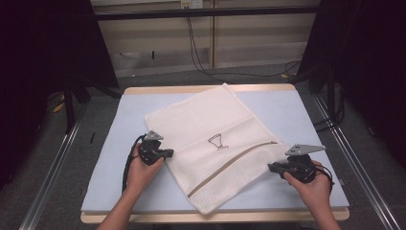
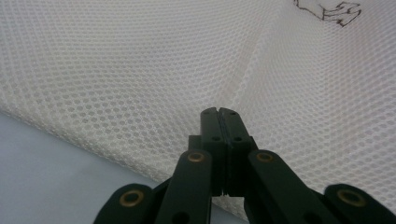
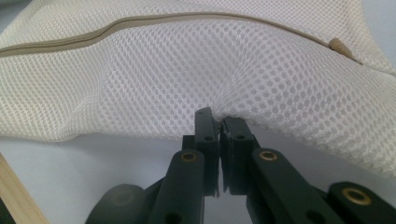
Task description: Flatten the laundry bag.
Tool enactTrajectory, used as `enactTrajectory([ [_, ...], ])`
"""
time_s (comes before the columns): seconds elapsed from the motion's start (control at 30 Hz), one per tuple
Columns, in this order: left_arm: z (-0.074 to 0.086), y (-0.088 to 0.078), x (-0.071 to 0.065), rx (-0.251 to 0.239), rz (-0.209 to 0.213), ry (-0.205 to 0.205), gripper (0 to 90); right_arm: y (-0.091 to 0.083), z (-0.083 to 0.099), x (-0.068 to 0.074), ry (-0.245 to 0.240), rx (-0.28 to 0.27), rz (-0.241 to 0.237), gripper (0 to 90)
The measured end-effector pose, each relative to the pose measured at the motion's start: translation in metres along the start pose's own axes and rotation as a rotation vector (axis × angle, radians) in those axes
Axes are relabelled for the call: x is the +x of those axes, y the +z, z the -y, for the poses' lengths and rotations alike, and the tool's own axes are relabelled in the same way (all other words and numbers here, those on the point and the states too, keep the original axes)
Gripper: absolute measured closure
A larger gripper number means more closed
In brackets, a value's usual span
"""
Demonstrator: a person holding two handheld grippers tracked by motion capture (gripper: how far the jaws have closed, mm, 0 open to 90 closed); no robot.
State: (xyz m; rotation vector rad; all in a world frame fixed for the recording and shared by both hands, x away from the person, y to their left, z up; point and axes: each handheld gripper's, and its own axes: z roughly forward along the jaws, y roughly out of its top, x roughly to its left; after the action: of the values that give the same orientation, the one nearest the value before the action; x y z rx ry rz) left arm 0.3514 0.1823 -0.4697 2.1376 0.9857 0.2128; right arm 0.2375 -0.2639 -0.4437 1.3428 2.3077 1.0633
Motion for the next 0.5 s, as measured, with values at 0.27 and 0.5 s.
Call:
enactTrajectory([
  [0.27, 0.001, -0.017, -0.016, -0.051, 0.045, 0.006, 64.9, 0.003, 0.002, 0.002, -0.002, 0.011, -0.007, 86.4],
  [0.5, 0.004, -0.025, -0.014, -0.061, 0.042, 0.002, 52.6, 0.006, 0.003, 0.005, -0.002, 0.031, -0.029, 86.7],
])
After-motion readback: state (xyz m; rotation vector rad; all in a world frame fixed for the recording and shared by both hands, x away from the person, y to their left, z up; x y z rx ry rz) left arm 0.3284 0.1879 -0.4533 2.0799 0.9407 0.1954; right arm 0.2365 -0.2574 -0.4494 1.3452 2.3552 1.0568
